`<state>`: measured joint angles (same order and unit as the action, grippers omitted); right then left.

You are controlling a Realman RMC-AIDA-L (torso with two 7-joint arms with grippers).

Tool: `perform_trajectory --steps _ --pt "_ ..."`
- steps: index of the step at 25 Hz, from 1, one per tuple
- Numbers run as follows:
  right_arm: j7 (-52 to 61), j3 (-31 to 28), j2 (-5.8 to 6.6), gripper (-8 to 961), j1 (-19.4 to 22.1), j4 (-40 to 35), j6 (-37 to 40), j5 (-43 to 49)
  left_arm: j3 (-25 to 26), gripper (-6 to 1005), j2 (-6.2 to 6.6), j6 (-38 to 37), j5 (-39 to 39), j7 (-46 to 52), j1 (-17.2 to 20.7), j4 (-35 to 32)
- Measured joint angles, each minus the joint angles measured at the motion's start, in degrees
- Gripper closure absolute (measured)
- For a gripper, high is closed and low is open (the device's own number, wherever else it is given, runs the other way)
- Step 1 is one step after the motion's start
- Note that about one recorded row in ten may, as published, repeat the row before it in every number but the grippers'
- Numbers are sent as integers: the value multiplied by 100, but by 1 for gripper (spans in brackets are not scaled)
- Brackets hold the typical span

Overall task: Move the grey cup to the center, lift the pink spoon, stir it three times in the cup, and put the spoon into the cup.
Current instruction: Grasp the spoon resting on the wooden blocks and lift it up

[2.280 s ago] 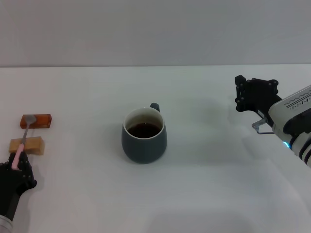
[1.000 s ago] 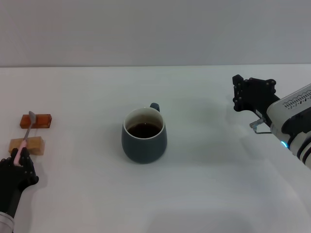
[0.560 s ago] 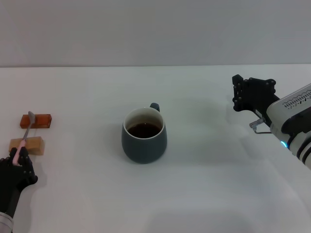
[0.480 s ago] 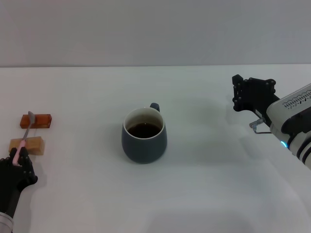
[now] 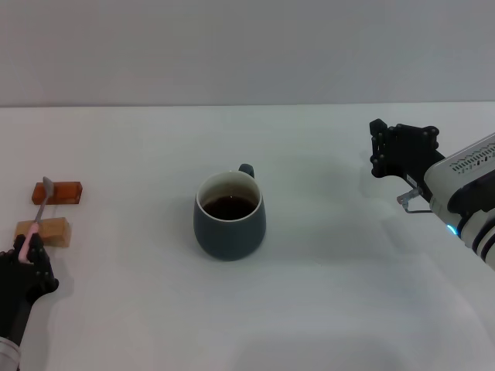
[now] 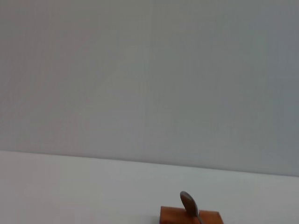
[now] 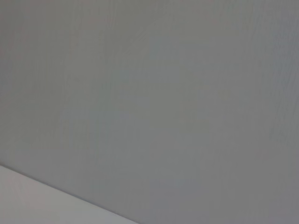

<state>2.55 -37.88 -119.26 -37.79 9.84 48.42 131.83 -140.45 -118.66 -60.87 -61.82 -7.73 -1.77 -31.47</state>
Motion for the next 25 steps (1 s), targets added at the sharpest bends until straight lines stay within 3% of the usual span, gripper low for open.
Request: perform_trajectory --steps 25 --pt "0 0 0 949 0 0 0 0 -18 854 30 -447 172 384 -8 -26"
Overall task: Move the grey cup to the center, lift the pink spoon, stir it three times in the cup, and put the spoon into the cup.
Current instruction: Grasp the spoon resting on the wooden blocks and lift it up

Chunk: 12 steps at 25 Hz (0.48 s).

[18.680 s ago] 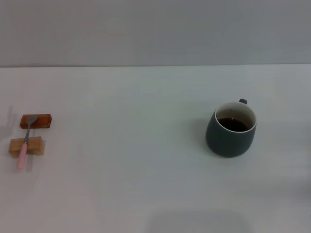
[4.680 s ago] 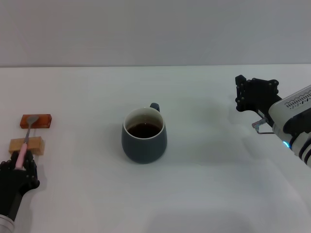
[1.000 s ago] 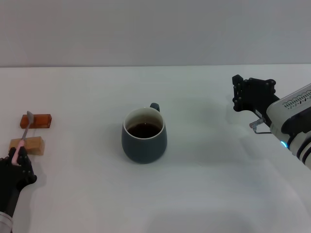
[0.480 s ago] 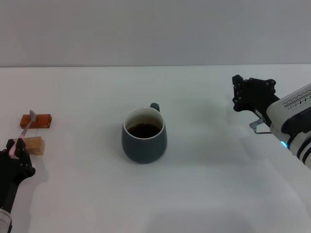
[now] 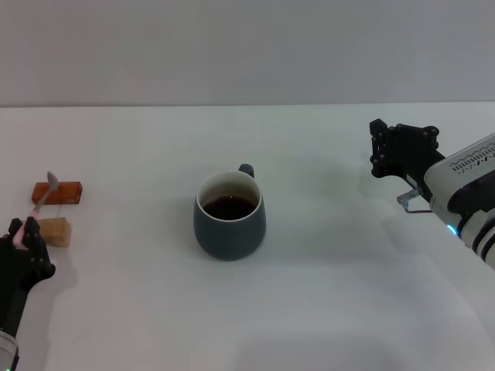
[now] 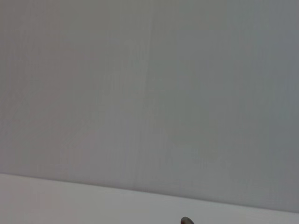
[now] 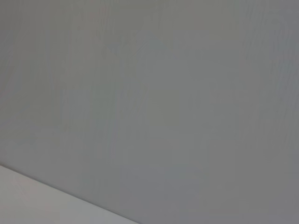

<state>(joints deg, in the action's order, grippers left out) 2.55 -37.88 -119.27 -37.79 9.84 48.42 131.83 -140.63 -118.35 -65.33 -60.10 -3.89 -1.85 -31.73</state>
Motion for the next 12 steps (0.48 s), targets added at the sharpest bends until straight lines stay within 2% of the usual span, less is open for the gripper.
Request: perform_trajectory --steps 9,11,12 --pt "0 0 0 948 -9 -7 1 0 109 853 58 -473 344 585 4 -24" --pt "0 -1 0 948 -9 -10 1 0 224 853 108 -519 536 797 37 -87" --pt "0 -8 0 948 -9 -19 0 0 390 853 207 -488 793 992 118 -275"
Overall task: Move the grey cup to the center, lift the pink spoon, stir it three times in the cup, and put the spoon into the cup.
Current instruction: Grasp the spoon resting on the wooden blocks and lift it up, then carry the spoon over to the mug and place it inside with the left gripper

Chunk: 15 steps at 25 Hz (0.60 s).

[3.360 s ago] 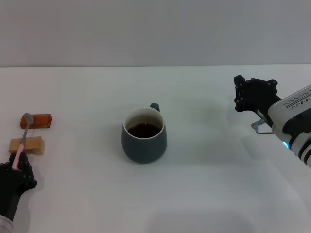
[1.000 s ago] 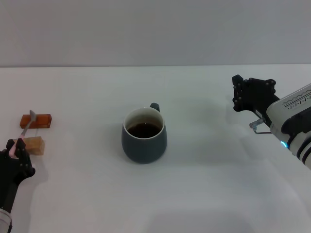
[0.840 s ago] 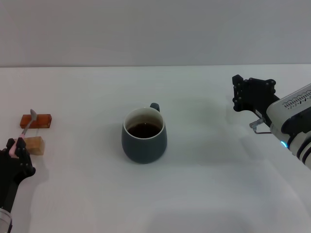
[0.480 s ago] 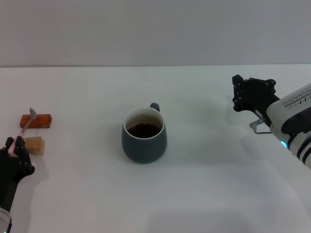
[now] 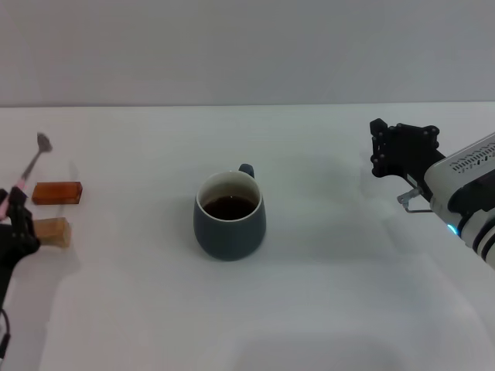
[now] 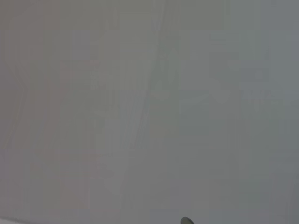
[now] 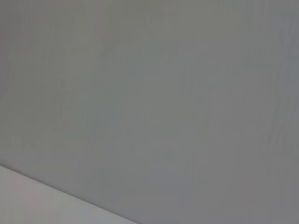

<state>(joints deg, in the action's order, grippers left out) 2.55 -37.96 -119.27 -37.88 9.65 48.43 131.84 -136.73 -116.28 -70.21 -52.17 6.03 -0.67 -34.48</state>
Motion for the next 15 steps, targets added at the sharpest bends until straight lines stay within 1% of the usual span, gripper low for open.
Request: perform_trajectory --steps 1,2,4,5,6,7,8,9,10,11,13,14,15 --pt "0 0 0 948 0 0 0 0 0 853 0 0 0 0 0 0" --pt "0 -6 0 948 0 -2 0 0 77 853 53 44 124 66 45 -117" --pt "0 -22 0 948 0 -5 0 0 326 853 230 335 439 145 222 -577" --pt "0 -34 0 948 -2 -7 1 0 626 853 390 772 790 199 404 -1067" --pt "0 -34 0 948 -2 -7 1 0 626 853 390 772 790 199 404 -1067" --pt "0 -39 0 948 -4 -7 1 0 1057 853 533 1338 1267 326 626 -1647" --pt "0 -42 0 948 -7 -7 1 0 1057 853 533 1338 1267 326 626 -1647" --pt "0 -45 0 948 -9 -8 -1 0 1230 853 574 1564 1461 389 706 -1844" --pt "0 -45 0 948 -14 -8 0 -7 1763 852 640 2218 2045 635 901 -2384" --pt "0 -45 0 948 -14 -8 0 -7 1763 852 640 2218 2045 635 901 -2384" --pt "0 -45 0 948 -15 -7 1 -21 2141 852 691 2733 2496 899 1012 -2781" --pt "0 -45 0 948 -16 -7 0 -26 2351 852 736 3081 2798 1140 1063 -3013" --pt "0 -51 0 948 -17 -7 0 -36 2653 852 809 3598 3241 1555 1109 -3359"
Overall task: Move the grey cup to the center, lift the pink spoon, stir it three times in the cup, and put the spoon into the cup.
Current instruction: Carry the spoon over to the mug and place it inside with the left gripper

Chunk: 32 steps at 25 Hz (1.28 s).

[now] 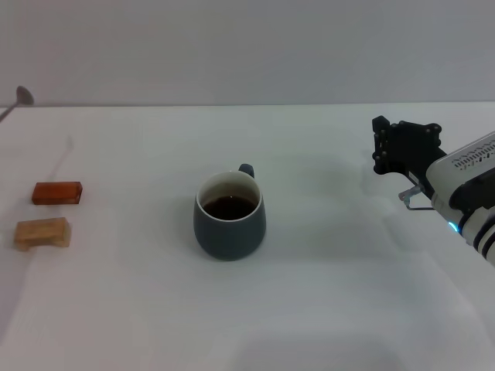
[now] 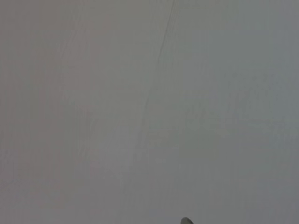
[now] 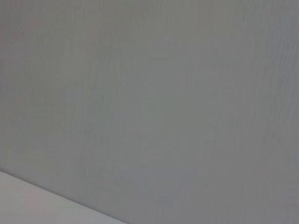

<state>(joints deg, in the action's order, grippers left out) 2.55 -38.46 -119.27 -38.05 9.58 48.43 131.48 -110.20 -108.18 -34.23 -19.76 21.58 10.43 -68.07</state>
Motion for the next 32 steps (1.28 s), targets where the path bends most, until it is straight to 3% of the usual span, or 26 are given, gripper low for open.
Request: perform_trajectory --steps 1,5,6,9,10,12,14,15,16,18,20,21,25,32 --pt "0 0 0 948 0 0 0 0 0 852 0 0 0 0 0 0" --pt "4 -34 0 949 -1 0 0 -12 572 852 201 1107 1130 1115 38 -757" --pt "4 -34 0 949 -1 0 0 -12 572 852 201 1107 1130 1115 38 -757" --pt "6 -68 0 949 -1 0 0 -15 787 852 360 1504 1734 1753 86 -1206" --pt "19 -71 0 949 -4 0 0 -17 910 852 473 1689 2131 2168 178 -1547" --pt "25 -75 0 949 -7 0 0 -18 940 851 516 1764 2267 2309 221 -1694" --pt "28 -91 0 949 -10 3 0 -22 992 851 656 2016 2659 2693 354 -2108" --pt "26 -128 0 949 -10 9 0 -26 999 851 790 2229 2960 2971 501 -2493" --pt "26 -128 0 949 -10 9 0 -26 999 851 790 2229 2960 2971 501 -2493" --pt "26 -158 0 949 -10 17 0 -27 1002 851 920 2398 3122 3167 664 -2856" --pt "24 -164 0 949 -17 17 0 -27 1006 851 1140 2551 3191 3338 861 -3292" --pt "24 -164 0 949 -17 17 0 -27 1006 851 1140 2551 3191 3338 861 -3292" --pt "12 -205 0 949 -26 12 -1 -27 1010 851 1380 2637 3216 3625 895 -3451" --pt "8 -215 7 948 -26 -4 1 -27 976 850 1343 2640 3246 3675 779 -3297"
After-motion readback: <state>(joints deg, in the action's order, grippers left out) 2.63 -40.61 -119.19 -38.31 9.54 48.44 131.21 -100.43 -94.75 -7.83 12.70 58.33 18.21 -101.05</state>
